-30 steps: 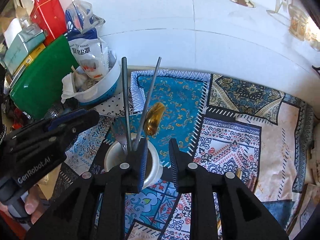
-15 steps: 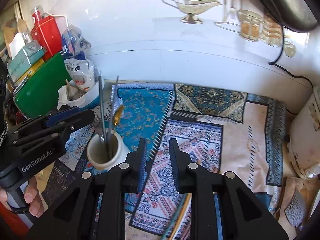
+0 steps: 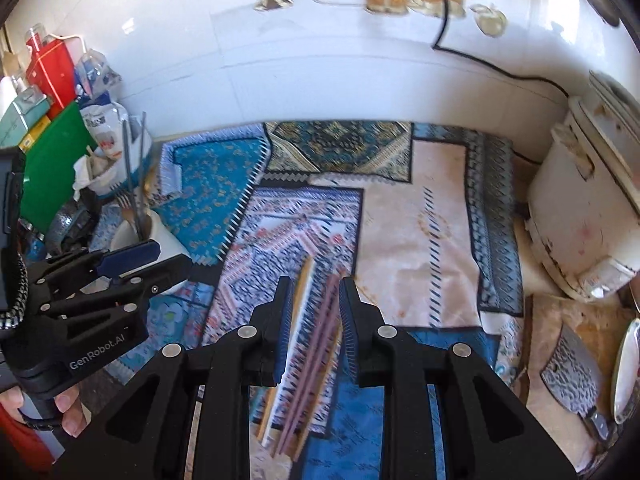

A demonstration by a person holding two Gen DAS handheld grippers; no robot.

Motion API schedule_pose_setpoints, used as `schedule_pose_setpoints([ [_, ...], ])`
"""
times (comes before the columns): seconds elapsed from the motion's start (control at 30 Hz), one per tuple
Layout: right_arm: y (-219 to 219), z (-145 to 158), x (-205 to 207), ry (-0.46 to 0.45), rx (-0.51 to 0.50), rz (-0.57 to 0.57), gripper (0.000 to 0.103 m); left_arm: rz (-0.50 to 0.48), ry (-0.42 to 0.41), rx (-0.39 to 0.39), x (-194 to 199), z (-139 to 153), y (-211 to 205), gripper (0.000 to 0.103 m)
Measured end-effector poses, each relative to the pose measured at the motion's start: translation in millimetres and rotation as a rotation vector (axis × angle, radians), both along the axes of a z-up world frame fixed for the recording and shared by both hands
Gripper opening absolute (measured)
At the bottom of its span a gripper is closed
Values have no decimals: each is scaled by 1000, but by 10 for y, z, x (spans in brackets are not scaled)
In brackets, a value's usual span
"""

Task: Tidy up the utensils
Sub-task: 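Move both grippers down to the pile of chopsticks on the mat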

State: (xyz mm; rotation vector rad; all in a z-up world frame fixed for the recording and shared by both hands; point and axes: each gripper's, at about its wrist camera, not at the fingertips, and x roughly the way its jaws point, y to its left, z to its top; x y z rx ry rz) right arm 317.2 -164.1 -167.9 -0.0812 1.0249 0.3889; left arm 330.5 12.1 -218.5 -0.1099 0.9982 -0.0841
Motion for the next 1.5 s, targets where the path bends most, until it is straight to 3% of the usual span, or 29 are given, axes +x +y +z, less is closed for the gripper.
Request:
schedule_pose_setpoints([
  [0.37, -313, -492, -86, 129, -38, -21, 21, -42, 203, 8, 84, -754, -314, 40],
  [0.57, -340, -692, -125, 179, -51, -9, 21, -64, 254, 28, 125, -1034, -374, 40],
  [0.67, -351, -753, -133, 194, -54, -7, 21, -79, 278, 29, 158, -1133, -400, 31],
  [0.83, -359, -804, -115, 212, -41, -12, 21, -104, 263, 38, 229, -1135, -440, 24],
  [0.97, -357, -818, -97, 216, -39, -16, 21, -130, 273, -2, 306, -1133, -456, 23],
  [1.07, -355, -828, -85, 216, -39, -16, 21, -141, 295, -59, 404, -1141, -471, 23],
  [1.17, -364, -830, -82, 216, -36, -20, 21, -152, 310, -120, 489, -1160, -495, 8],
  [1.3, -376, -843, -63, 220, -31, -26, 21, -129, 330, -206, 569, -1203, -442, 9],
  [1.47, -375, -882, -36, 230, -22, -28, 21, -120, 309, -174, 601, -1183, -486, 6],
  [1.5, -371, -892, -28, 232, -20, -29, 21, -117, 300, -151, 622, -1179, -506, 0],
])
